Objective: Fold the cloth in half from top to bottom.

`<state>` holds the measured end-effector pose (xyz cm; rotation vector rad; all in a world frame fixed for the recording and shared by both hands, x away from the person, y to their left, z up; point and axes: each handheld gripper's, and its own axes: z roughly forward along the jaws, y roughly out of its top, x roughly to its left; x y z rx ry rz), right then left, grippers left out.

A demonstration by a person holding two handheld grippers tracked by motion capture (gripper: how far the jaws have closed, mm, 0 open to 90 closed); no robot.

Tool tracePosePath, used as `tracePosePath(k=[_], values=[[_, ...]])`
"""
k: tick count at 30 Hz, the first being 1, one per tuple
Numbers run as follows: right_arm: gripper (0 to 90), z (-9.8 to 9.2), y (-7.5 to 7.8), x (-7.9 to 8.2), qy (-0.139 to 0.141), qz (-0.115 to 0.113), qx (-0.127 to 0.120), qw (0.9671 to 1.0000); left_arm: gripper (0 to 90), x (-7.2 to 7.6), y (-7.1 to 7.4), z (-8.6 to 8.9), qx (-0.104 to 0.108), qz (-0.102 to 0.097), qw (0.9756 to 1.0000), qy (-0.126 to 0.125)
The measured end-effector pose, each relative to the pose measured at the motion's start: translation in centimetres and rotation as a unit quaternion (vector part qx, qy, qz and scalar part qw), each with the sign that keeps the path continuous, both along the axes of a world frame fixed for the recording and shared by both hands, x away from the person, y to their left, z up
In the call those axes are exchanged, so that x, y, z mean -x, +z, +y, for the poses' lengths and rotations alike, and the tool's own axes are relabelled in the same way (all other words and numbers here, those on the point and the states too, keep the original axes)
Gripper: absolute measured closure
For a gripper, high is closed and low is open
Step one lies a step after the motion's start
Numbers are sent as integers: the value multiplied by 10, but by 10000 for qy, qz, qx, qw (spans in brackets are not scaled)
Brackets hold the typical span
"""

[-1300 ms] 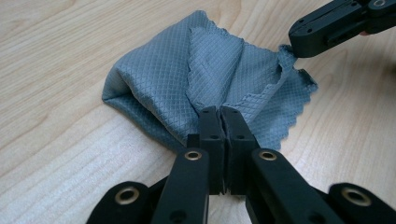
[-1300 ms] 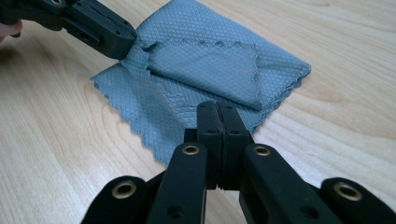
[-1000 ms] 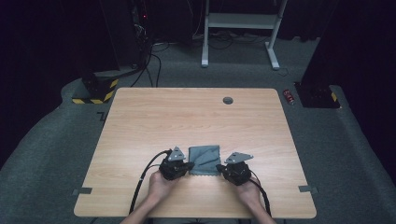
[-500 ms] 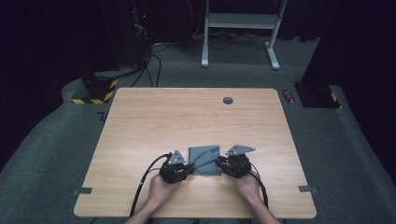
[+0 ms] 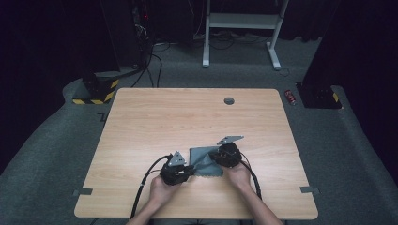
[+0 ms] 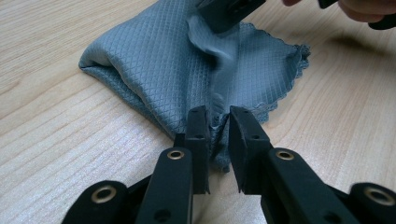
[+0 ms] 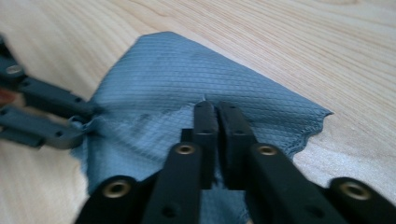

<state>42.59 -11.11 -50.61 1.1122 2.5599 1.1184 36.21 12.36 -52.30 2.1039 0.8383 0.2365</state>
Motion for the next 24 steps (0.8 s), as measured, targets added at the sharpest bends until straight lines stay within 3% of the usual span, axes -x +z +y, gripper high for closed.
tracePosePath(k=[7,10,17,19,21,22,24], values=[[893,-6,7,20,253,-290,-26,9993,770,1,1,0,9,8,10000,1],[893,-13,6,35,407,-431,68,9982,756,3,5,3,140,30,9999,21],[846,-28,-3,48,500,-355,233,9978,712,2,16,11,334,-9,9994,119],[811,-34,-4,51,479,-322,175,9982,705,-3,18,12,314,-10,9994,173],[789,-37,1,53,441,-417,49,9981,704,-7,19,12,349,16,9991,223],[777,-38,8,53,383,-550,-136,9977,704,-9,19,9,314,22,9992,231],[772,-38,11,52,356,-611,-196,9973,704,-9,17,6,223,34,9995,202]])
